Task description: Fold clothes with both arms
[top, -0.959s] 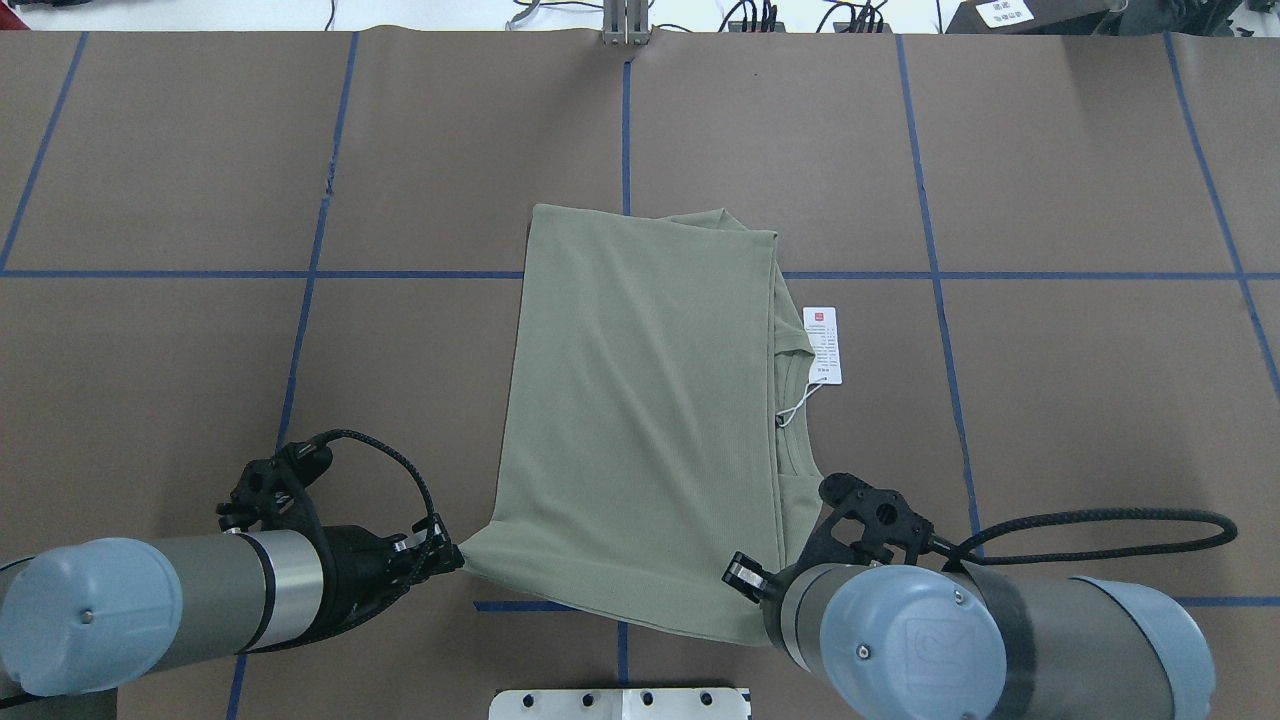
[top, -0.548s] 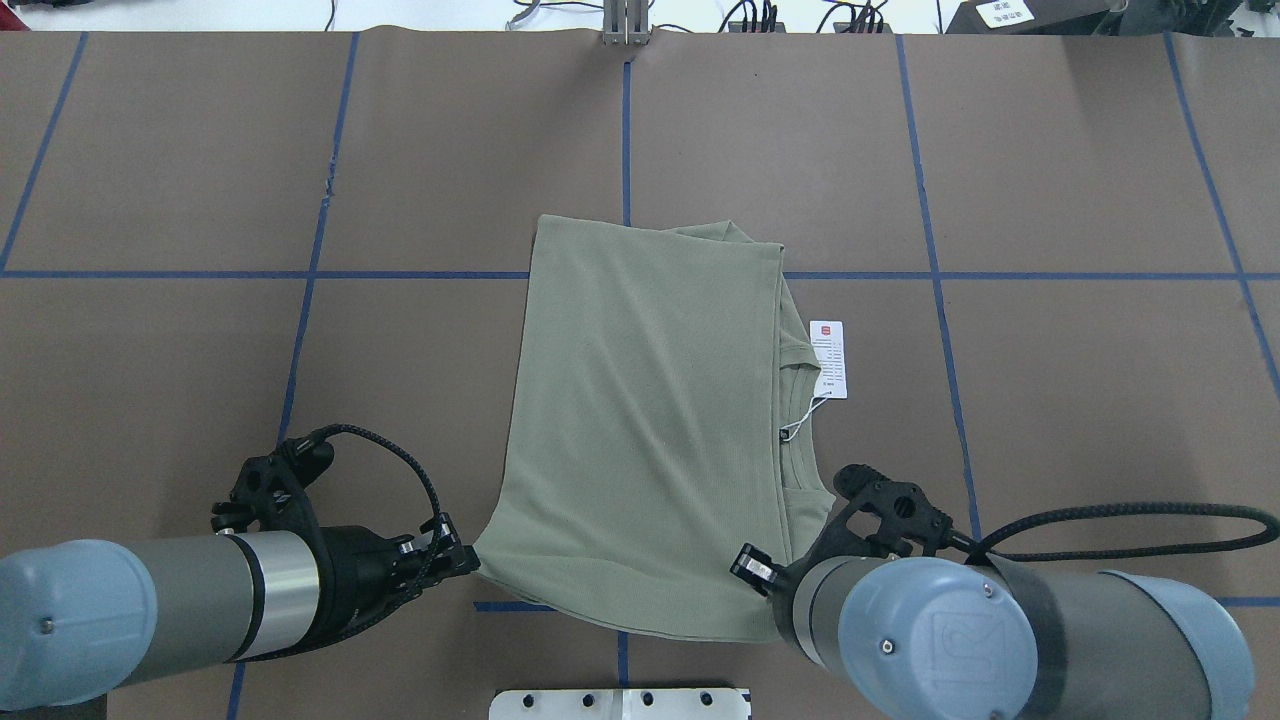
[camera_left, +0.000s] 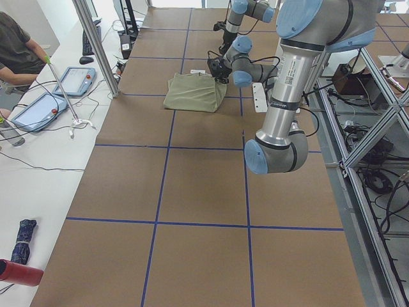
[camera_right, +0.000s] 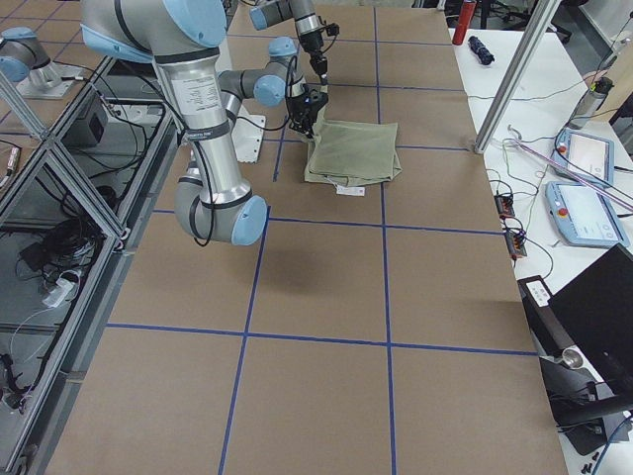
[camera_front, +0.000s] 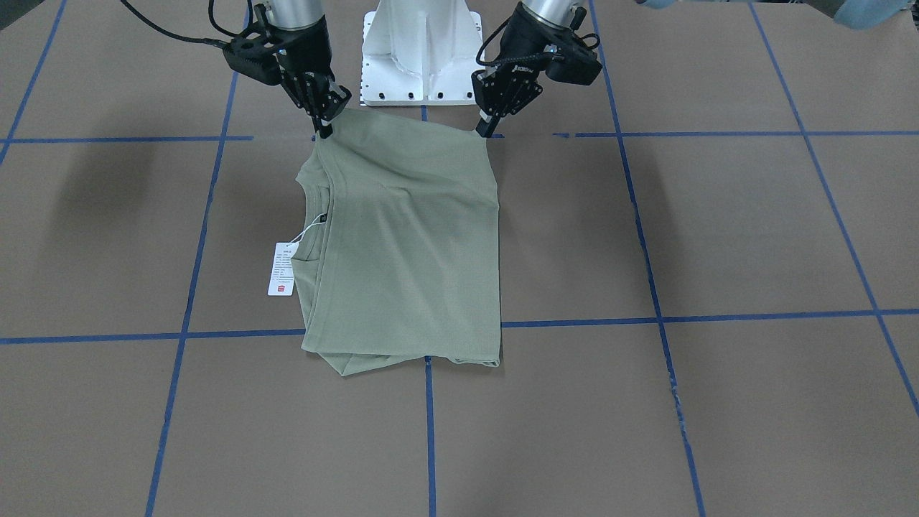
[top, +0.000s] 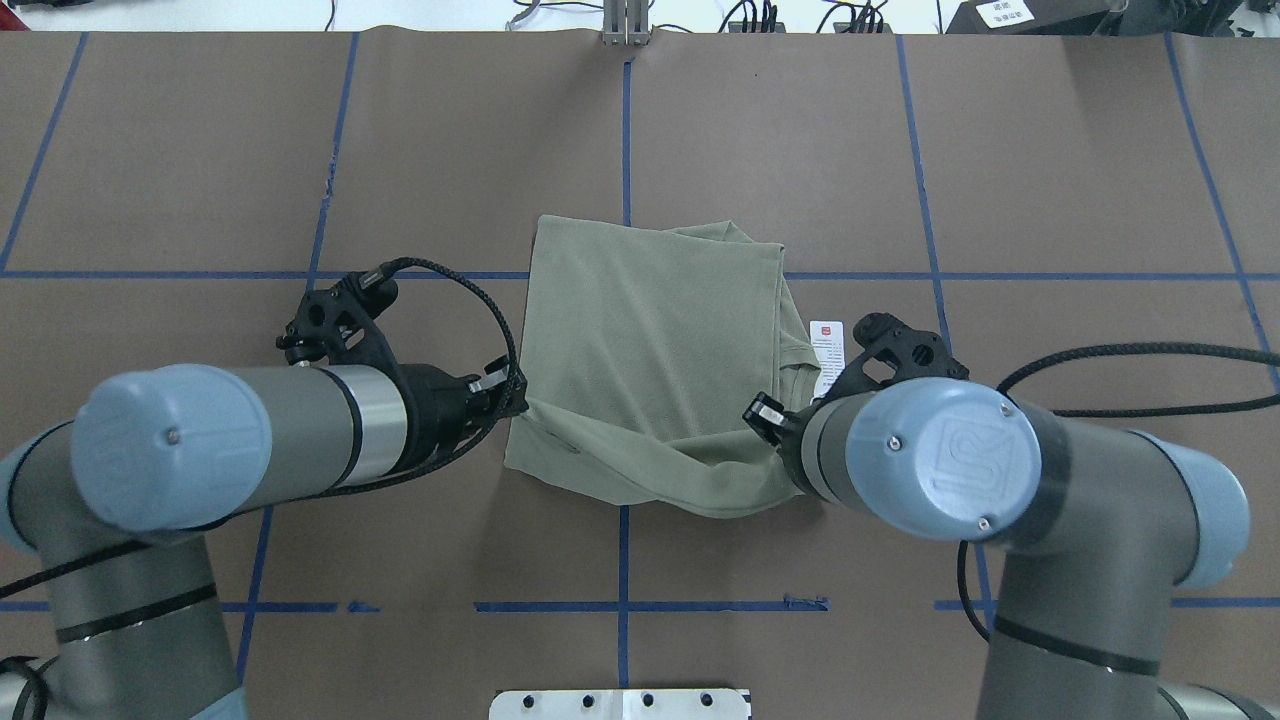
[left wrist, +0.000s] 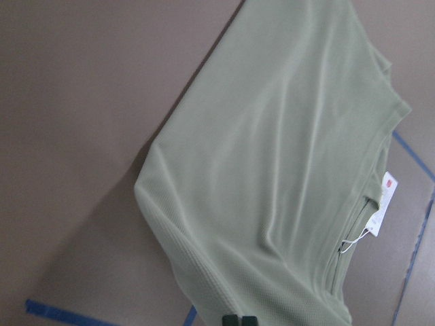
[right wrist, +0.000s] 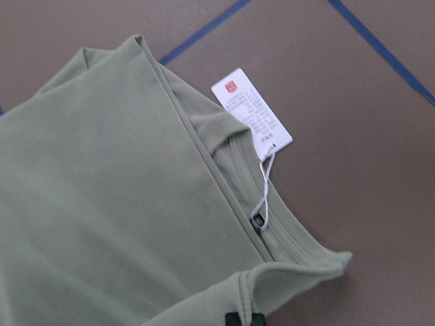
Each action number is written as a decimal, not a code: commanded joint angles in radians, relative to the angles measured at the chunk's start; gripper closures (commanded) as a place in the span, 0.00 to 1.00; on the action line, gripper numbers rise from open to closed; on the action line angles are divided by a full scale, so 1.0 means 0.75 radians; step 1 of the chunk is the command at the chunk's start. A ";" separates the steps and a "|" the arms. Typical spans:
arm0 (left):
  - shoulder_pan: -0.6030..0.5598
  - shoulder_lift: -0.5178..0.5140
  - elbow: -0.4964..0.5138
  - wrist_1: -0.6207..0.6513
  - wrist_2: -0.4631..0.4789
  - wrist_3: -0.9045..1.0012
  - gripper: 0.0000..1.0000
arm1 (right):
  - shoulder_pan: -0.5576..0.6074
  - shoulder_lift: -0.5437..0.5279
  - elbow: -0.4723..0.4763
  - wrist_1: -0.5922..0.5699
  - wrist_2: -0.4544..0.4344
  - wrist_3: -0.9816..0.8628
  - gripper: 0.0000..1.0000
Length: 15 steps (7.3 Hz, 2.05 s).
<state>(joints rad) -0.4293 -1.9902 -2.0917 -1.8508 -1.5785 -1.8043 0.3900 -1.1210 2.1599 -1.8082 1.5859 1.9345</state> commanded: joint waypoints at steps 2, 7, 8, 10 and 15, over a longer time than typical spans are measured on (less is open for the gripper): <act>-0.149 -0.138 0.327 -0.165 -0.002 0.076 1.00 | 0.273 0.102 -0.408 0.272 0.162 -0.178 1.00; -0.244 -0.344 0.924 -0.544 0.010 0.178 1.00 | 0.367 0.282 -0.871 0.462 0.223 -0.430 0.98; -0.284 -0.353 1.065 -0.713 0.012 0.255 0.70 | 0.445 0.282 -0.940 0.529 0.316 -0.553 0.54; -0.374 -0.355 1.102 -0.751 0.012 0.421 0.50 | 0.565 0.304 -1.012 0.591 0.338 -0.927 0.00; -0.517 -0.113 0.794 -0.727 -0.320 0.721 0.52 | 0.835 0.166 -1.008 0.599 0.639 -1.360 0.00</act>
<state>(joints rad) -0.7625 -2.1690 -1.3992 -2.3997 -1.7055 -1.3943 0.9341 -0.9459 1.3983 -1.3609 1.9632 1.0459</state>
